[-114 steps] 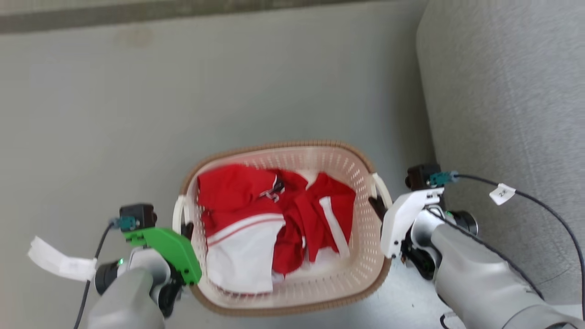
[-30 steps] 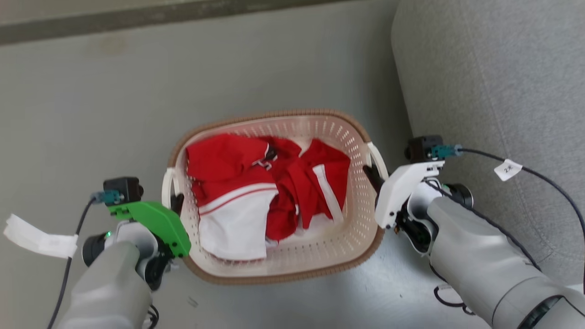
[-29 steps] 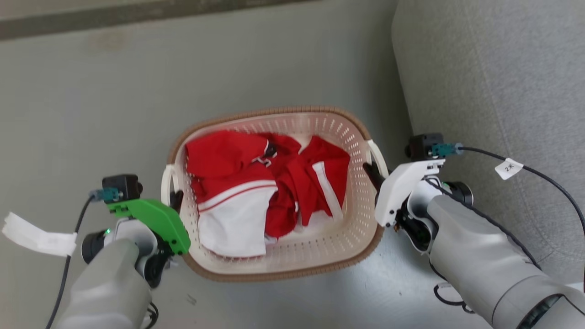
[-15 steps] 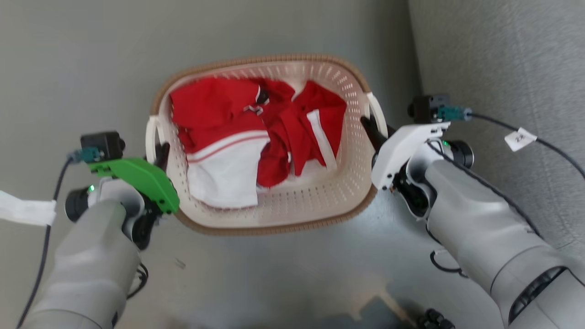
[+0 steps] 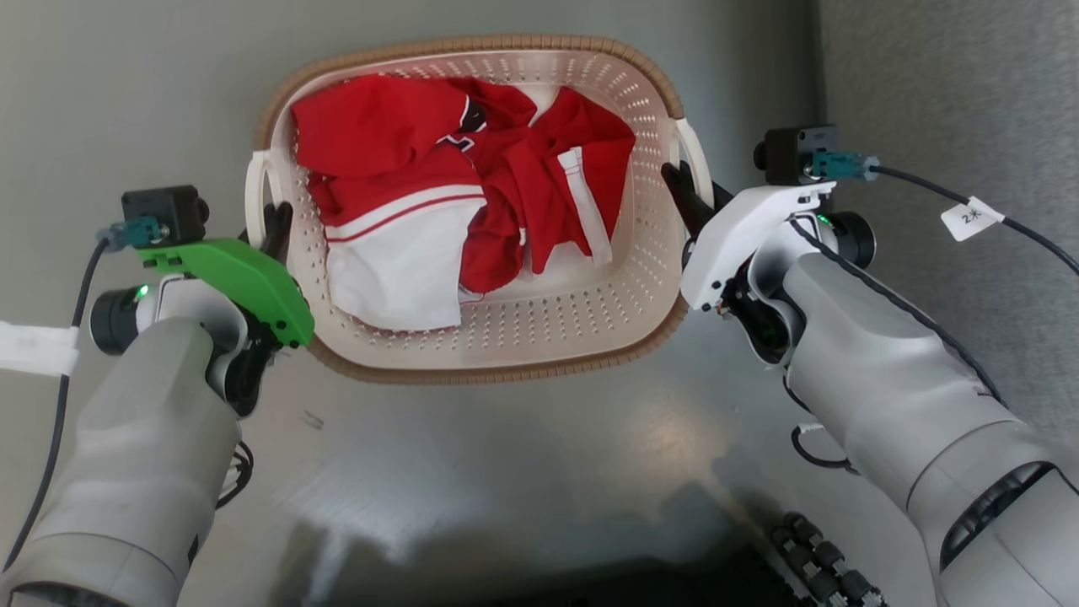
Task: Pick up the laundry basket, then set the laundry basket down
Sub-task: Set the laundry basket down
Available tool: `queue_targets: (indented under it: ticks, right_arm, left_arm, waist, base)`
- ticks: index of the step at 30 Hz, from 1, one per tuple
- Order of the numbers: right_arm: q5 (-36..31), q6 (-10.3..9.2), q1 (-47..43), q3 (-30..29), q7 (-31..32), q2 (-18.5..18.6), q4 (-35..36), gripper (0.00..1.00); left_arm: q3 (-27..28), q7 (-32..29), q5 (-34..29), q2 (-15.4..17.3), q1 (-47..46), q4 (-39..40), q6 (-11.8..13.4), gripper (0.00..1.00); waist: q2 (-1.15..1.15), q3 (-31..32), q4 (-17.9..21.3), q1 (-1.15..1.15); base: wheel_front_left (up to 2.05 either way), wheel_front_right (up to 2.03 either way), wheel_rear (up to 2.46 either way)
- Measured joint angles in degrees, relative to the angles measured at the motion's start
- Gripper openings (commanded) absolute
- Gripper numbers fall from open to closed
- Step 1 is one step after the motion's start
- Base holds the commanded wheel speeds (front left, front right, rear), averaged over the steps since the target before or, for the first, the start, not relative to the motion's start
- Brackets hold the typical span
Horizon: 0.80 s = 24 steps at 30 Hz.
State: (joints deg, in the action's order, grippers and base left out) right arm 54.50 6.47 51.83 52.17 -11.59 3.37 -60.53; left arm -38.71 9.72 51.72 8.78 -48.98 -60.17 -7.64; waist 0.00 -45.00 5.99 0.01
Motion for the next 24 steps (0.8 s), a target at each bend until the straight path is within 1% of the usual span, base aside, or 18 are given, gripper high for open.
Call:
queue_targets:
  ticks: [8,24]
  right_arm:
    - [0.5,0.0,0.9,0.7,-1.0,0.2,0.0,0.0]
    - [2.1,0.0,0.9,1.4,-1.5,0.2,-0.6,0.0]
  left_arm:
    - [-0.8,1.5,-0.1,0.0,-0.8,-0.3,0.0,0.0]
    - [-1.7,2.5,-0.1,-0.2,-0.9,-1.3,0.0,0.0]
  waist:
    - [0.0,-3.3,-0.6,0.0]
    - [0.0,-4.8,-1.0,0.0]
  base:
    - [0.0,0.0,0.0]
    - [0.0,0.0,0.0]
